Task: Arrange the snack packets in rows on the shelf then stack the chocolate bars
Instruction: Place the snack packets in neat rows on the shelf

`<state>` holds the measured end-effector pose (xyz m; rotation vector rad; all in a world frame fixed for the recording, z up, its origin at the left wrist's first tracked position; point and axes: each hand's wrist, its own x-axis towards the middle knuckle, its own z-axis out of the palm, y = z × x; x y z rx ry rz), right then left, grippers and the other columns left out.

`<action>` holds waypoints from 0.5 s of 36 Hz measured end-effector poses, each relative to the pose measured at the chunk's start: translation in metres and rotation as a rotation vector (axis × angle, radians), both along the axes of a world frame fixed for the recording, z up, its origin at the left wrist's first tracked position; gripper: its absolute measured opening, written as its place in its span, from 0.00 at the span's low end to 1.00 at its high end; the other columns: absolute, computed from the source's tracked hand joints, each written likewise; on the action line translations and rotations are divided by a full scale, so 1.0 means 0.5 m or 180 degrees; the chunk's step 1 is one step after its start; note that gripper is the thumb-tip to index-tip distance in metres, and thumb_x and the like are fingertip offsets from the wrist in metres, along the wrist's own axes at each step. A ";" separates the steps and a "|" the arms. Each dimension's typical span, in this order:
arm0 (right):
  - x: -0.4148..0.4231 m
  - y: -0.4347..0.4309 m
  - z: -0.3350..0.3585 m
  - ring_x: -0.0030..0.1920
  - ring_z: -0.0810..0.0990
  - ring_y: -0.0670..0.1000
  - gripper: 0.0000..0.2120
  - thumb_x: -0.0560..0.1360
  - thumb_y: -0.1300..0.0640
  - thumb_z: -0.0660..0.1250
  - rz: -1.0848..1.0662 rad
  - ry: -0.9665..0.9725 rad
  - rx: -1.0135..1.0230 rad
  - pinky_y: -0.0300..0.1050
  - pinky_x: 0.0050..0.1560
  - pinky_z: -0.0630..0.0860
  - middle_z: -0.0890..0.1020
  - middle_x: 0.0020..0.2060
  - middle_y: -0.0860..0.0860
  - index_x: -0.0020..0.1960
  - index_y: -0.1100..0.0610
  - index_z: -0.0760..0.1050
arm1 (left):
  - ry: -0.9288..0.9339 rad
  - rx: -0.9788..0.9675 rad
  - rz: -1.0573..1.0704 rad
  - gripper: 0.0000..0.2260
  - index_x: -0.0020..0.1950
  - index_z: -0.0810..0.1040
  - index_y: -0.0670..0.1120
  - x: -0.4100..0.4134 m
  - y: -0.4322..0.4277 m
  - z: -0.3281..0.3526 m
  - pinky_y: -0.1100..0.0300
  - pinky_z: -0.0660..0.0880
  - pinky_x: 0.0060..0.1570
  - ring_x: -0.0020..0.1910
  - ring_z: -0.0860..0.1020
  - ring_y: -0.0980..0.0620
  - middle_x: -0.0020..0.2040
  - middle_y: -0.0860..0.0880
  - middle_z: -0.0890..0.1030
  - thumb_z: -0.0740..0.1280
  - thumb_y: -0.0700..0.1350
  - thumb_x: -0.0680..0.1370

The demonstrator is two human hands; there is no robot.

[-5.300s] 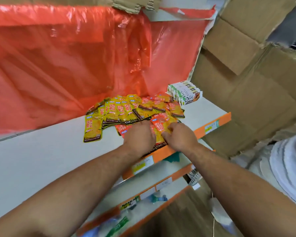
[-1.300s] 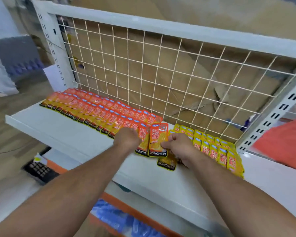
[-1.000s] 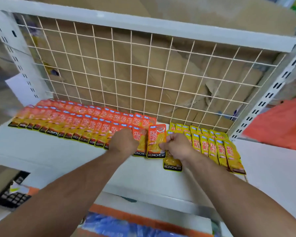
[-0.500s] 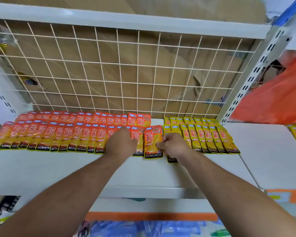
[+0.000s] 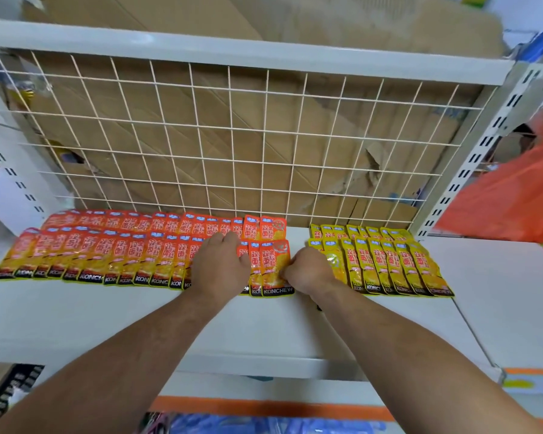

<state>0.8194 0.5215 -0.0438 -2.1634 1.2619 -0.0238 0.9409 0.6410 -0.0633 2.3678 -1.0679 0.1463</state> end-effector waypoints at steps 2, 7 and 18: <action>0.004 0.003 0.005 0.43 0.80 0.58 0.08 0.73 0.58 0.67 0.0034 0.0050 -0.0125 0.43 0.37 0.71 0.80 0.39 0.56 0.36 0.59 0.72 | -0.0016 0.0016 -0.0009 0.12 0.58 0.78 0.44 0.000 0.001 0.000 0.51 0.74 0.49 0.52 0.75 0.45 0.51 0.45 0.79 0.67 0.48 0.77; 0.011 0.014 0.012 0.57 0.81 0.59 0.11 0.77 0.56 0.63 0.0142 0.0286 -0.0545 0.48 0.49 0.77 0.82 0.56 0.58 0.55 0.60 0.77 | 0.0023 0.0037 -0.0002 0.12 0.58 0.79 0.44 0.000 -0.003 0.004 0.51 0.74 0.50 0.53 0.75 0.45 0.52 0.45 0.79 0.67 0.48 0.77; 0.007 0.014 0.013 0.58 0.81 0.58 0.12 0.78 0.54 0.63 0.0305 0.0517 -0.0889 0.46 0.48 0.75 0.81 0.57 0.55 0.59 0.57 0.75 | 0.0034 0.0222 -0.0012 0.15 0.62 0.77 0.46 -0.006 -0.004 0.012 0.51 0.73 0.54 0.57 0.74 0.46 0.56 0.47 0.79 0.64 0.50 0.78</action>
